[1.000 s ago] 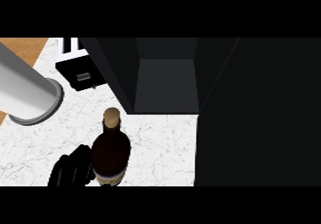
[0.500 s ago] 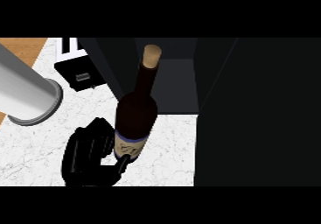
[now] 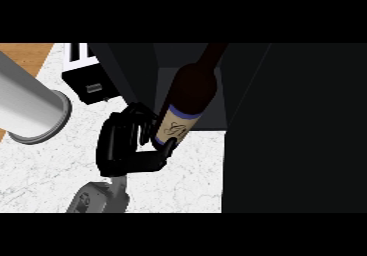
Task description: Pick up the wine, place it into the cabinet and close the cabinet
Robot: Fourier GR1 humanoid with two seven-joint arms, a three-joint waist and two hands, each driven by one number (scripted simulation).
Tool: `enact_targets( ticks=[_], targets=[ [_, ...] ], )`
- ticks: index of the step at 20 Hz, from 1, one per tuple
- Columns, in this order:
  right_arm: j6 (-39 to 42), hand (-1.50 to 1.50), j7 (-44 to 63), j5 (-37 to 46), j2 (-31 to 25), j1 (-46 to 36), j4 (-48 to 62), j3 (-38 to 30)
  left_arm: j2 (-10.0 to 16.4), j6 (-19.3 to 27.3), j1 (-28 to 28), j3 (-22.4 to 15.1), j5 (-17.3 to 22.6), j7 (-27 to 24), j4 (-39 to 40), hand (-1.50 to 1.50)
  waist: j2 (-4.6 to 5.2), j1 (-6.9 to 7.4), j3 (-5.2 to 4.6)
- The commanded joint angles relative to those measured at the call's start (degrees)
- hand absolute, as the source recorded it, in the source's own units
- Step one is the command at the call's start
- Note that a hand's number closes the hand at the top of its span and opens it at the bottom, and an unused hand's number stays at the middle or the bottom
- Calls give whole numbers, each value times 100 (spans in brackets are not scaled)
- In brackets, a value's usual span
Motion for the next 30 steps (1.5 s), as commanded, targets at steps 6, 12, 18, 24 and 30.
enact_targets(
  ticks=[6,12,18,24,30],
  targets=[
    [137,-150,-201,136,135,426,-233,123,-39,824,-1046,-521,-247,-34,1194,150,-1,-27,0],
    [67,-150,-462,492,271,89,264,319,-40,1030,-1444,-558,208,-436,1942,150,5,-12,-1],
    [-39,-150,243,-196,-80,-123,-100,-80,-40,1455,-1677,-933,667,-802,2540,150,3,-22,-1],
    [14,-150,-217,260,122,12,189,146,-40,1242,-1491,-1029,1260,-1602,3258,150,7,-29,-2],
    [-143,-150,244,-30,64,55,-384,95,-40,962,-1492,-1062,1782,-2109,3758,150,4,-41,-3]
  ],
)
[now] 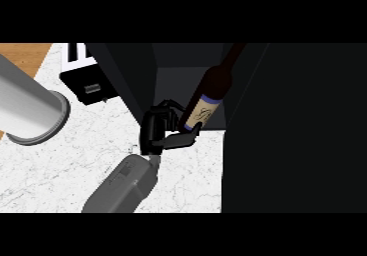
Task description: Pick up the wine, place it into the cabinet and close the cabinet
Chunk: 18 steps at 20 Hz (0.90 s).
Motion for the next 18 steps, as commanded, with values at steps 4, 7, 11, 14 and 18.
enact_targets(
  ticks=[4,7,11,14,18],
  targets=[
    [-52,-150,-116,224,159,37,68,263,-1,-250,-143,-330,1192,-997,762,150,9,-46,-2],
    [-5,-150,124,-162,-147,-142,7,-157,-1,-834,-398,115,1233,-771,1072,150,5,-18,-1],
    [185,-150,-373,34,38,215,165,-76,-1,-1141,-730,263,1175,-784,1583,150,3,-6,1],
    [36,-150,96,-424,-228,-463,371,-316,-1,-1174,-1133,-52,1734,-1130,2223,150,32,-93,-3],
    [16,-150,130,-190,-46,108,-153,-70,-1,-1089,-1017,-180,1787,-1113,1931,150,4,-30,-1]
  ],
)
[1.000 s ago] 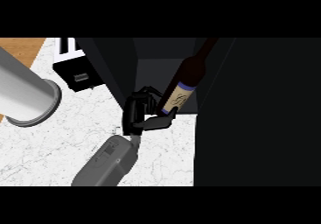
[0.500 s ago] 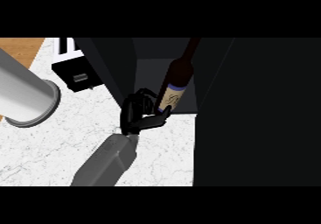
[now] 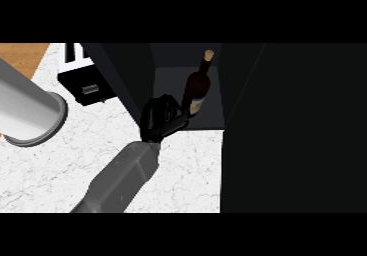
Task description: Pick up the wine, place it into the cabinet and close the cabinet
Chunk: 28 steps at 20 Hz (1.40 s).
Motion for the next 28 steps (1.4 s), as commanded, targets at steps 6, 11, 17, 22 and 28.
enact_targets(
  ticks=[6,11,17,22,28],
  targets=[
    [107,-150,-413,198,277,236,151,266,0,-373,-843,61,643,-104,987,150,30,-106,-2],
    [199,-150,-295,-265,-154,-184,443,-342,0,-337,-1453,413,590,175,1332,150,19,-30,1],
    [278,-150,-412,70,54,368,58,3,0,-270,-1460,345,626,131,1686,150,16,-53,1],
    [154,-150,-10,-365,-187,-148,159,-234,1,-339,-1456,188,732,196,1985,150,47,-129,-3],
    [-132,-150,95,67,55,-546,315,173,1,-326,-1634,316,948,-38,2124,150,85,-229,-8]
  ],
)
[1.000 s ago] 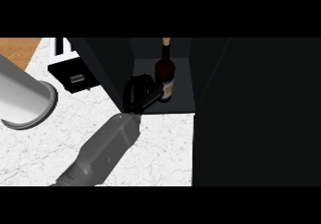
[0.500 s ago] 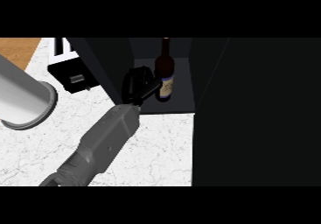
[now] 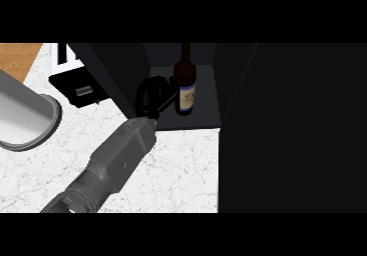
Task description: Pick up the wine, place it into the cabinet and close the cabinet
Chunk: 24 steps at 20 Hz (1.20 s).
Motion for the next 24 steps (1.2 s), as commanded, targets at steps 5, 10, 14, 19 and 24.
enact_targets(
  ticks=[5,10,14,19,24],
  targets=[
    [55,-150,-169,241,136,252,-152,264,-10,-137,224,283,83,-846,353,150,4,-12,-2],
    [-143,-150,96,132,-38,-286,56,-18,-10,-175,43,339,-83,-1218,475,-150,-7,91,-2],
    [48,-150,-208,223,60,283,-92,72,-10,-158,99,314,-176,-1473,315,-150,-36,108,3],
    [40,-150,-193,291,19,287,-102,28,236,-238,423,204,-295,-1287,-259,-150,-97,307,6],
    [-34,-150,64,-8,-71,336,-274,-195,160,171,837,-117,-435,-975,-1163,-150,-173,486,12]
  ],
)
